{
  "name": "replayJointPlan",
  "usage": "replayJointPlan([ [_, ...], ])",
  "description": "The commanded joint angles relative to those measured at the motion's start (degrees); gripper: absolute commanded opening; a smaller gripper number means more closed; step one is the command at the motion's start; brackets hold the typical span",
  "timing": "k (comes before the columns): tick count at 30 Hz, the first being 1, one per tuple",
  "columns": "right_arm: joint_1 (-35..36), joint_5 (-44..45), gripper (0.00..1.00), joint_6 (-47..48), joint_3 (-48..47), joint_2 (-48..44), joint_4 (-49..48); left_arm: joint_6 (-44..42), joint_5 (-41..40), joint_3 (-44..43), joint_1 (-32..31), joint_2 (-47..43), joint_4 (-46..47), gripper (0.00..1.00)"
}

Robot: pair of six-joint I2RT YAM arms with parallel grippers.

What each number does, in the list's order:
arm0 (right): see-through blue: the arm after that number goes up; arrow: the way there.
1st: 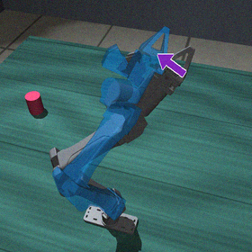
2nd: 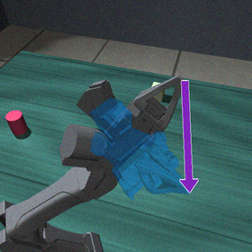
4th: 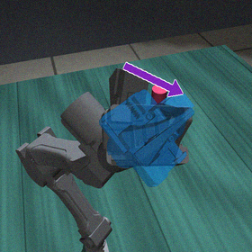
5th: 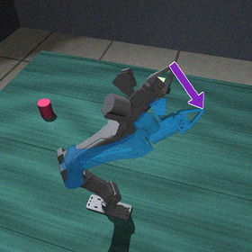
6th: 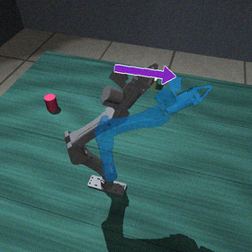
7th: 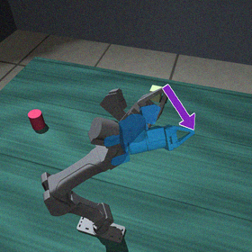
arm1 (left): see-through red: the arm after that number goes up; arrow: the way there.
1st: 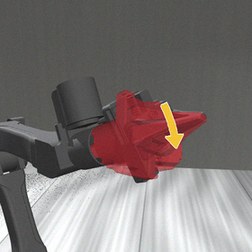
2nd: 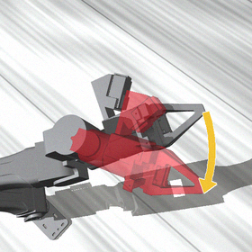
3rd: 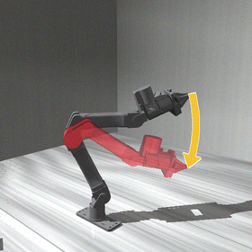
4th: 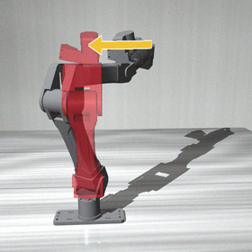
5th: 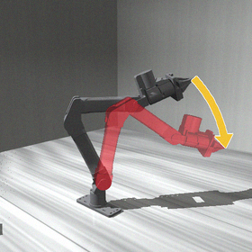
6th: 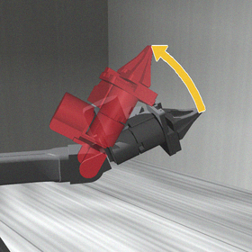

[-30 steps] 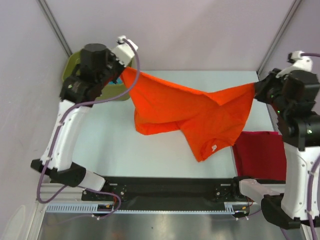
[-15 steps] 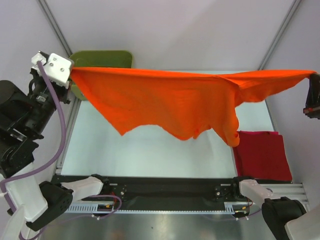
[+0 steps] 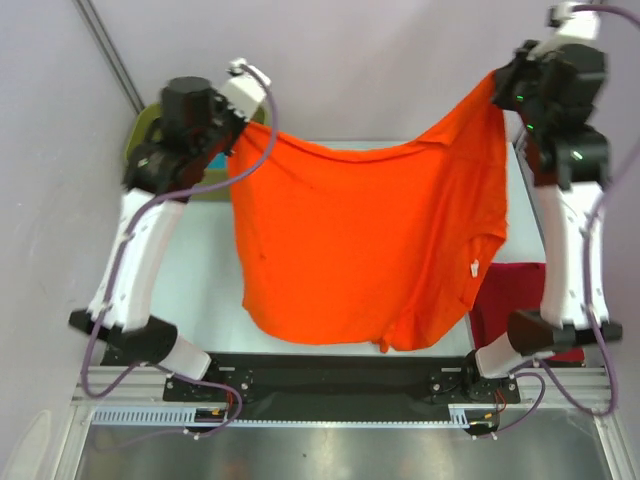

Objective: Fold and stack the t-shirts
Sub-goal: Flatten the tshirt out

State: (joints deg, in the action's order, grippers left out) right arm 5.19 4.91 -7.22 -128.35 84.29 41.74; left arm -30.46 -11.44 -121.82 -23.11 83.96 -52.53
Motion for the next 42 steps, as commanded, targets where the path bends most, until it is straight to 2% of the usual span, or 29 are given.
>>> replayJointPlan([
  [1, -0.53, -1.48, 0.00, 0.81, 4.86, 5.52, -11.47, 0.22, 1.33, 6.40, 1.93, 4.35, 8.57, 0.00],
  [2, -0.53, -1.39, 0.00, 0.63, 7.74, 6.92, -13.24, 0.83, 1.33, 9.81, 2.28, 5.41, 10.33, 0.00],
  [5, -0.53, -1.83, 0.00, 0.11, 12.50, 12.29, -22.55, 2.32, 1.34, 12.39, 3.42, 11.29, 16.66, 0.00],
  [8, -0.62, -3.50, 0.00, -1.30, 14.71, 20.10, -30.38, 4.09, -0.07, 8.38, 4.04, 20.16, 20.80, 0.00],
  [13, -1.68, -4.38, 0.00, -6.31, 2.36, 39.32, -31.37, 4.88, -3.67, -2.79, 4.74, 37.28, 22.91, 0.00],
  [15, -1.76, -4.38, 0.00, -7.45, -2.49, 44.18, -30.40, 5.41, -6.04, -8.15, 5.36, 43.53, 23.26, 0.00],
  [17, -1.94, -3.33, 0.00, -8.50, -7.69, 50.15, -29.96, 5.41, -8.32, -10.27, 5.53, 46.45, 25.62, 0.00],
  [25, -2.64, 2.30, 0.00, -16.40, -10.60, 58.61, -37.52, 4.27, -15.53, -10.63, 6.50, 54.11, 38.28, 0.02],
  [27, -2.73, 2.39, 0.04, -17.82, -12.18, 60.54, -37.08, 3.57, -16.59, -11.59, 6.59, 56.12, 40.92, 0.03],
  [30, -2.64, 1.95, 0.13, -18.79, -13.41, 61.78, -36.47, 2.60, -17.03, -14.58, 6.59, 58.93, 41.98, 0.11],
  [31, -2.56, 1.86, 0.21, -18.53, -13.41, 61.78, -36.20, 2.34, -17.03, -15.02, 6.68, 59.29, 42.33, 0.29],
  [32, -2.64, 1.86, 0.43, -18.27, -13.41, 61.61, -35.76, 2.42, -16.51, -15.03, 6.59, 59.39, 42.77, 0.45],
  [33, -2.64, 1.34, 0.53, -17.74, -13.50, 61.26, -34.28, 2.59, -15.38, -14.85, 6.59, 59.04, 42.52, 0.62],
  [34, -2.82, 0.81, 0.62, -17.39, -13.50, 60.30, -33.31, 3.81, -13.19, -14.76, 6.59, 58.69, 41.90, 0.86],
  [35, -2.90, 0.20, 0.73, -15.99, -13.41, 59.42, -32.17, 4.87, -10.99, -14.68, 6.59, 57.99, 39.29, 0.90],
  [36, -2.99, -0.33, 0.74, -15.20, -13.41, 58.63, -29.02, 5.93, -8.71, -14.50, 6.59, 56.15, 37.61, 0.94],
  [39, -2.99, 0.54, 0.75, -11.86, -11.58, 52.23, -19.43, 9.53, 1.57, -9.42, 6.42, 48.95, 33.20, 0.95],
  [42, -2.91, 2.03, 0.75, -10.27, 1.22, 41.16, -15.20, 9.19, 12.82, 0.68, 5.80, 40.24, 32.76, 0.94],
])
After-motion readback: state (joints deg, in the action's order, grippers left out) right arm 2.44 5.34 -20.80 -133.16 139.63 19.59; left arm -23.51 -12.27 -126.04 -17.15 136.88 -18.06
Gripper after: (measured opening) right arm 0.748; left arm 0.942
